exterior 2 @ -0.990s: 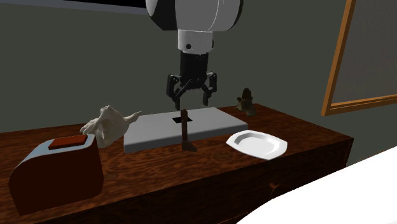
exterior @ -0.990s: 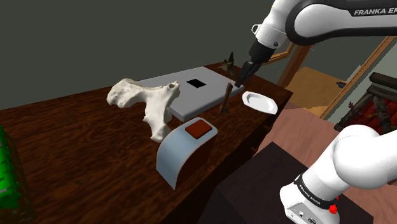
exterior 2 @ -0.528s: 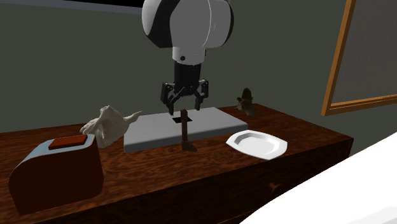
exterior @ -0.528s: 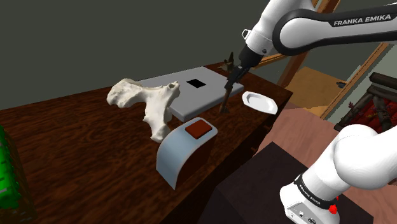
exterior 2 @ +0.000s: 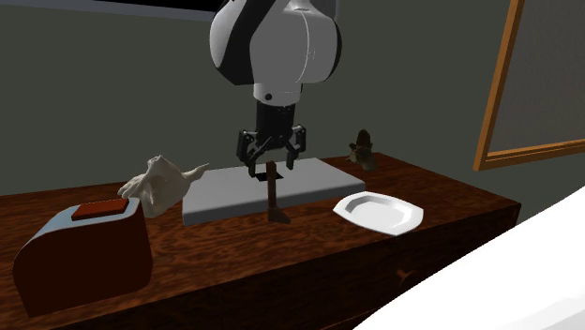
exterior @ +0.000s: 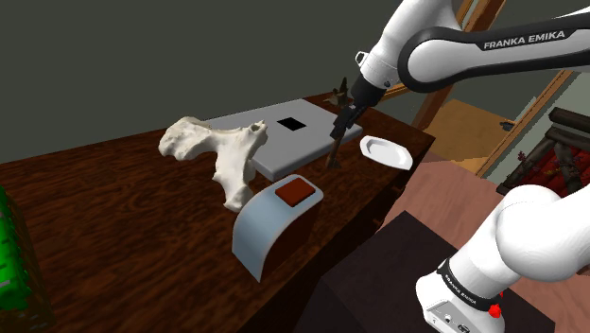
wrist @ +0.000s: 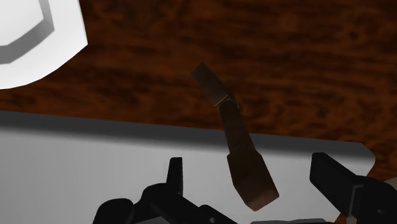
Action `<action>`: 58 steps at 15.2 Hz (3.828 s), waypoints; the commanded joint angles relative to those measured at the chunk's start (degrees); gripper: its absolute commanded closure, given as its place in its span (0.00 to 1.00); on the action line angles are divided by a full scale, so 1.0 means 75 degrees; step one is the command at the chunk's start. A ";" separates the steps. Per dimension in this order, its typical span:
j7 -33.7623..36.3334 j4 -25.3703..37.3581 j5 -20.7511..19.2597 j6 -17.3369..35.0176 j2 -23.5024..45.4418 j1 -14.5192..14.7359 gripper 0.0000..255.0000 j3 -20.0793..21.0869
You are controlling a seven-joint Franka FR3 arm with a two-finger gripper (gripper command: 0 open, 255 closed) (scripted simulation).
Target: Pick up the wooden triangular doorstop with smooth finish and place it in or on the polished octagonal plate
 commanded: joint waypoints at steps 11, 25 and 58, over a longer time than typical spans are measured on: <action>0.0002 -0.0004 0.0000 0.0004 0.0000 0.0001 1.00 0.0002; 0.0011 0.1169 -0.0028 -0.1391 -0.0223 -0.0014 1.00 -0.0035; -0.3356 0.1252 -0.0897 -0.2244 -0.0966 -0.1056 1.00 -0.2933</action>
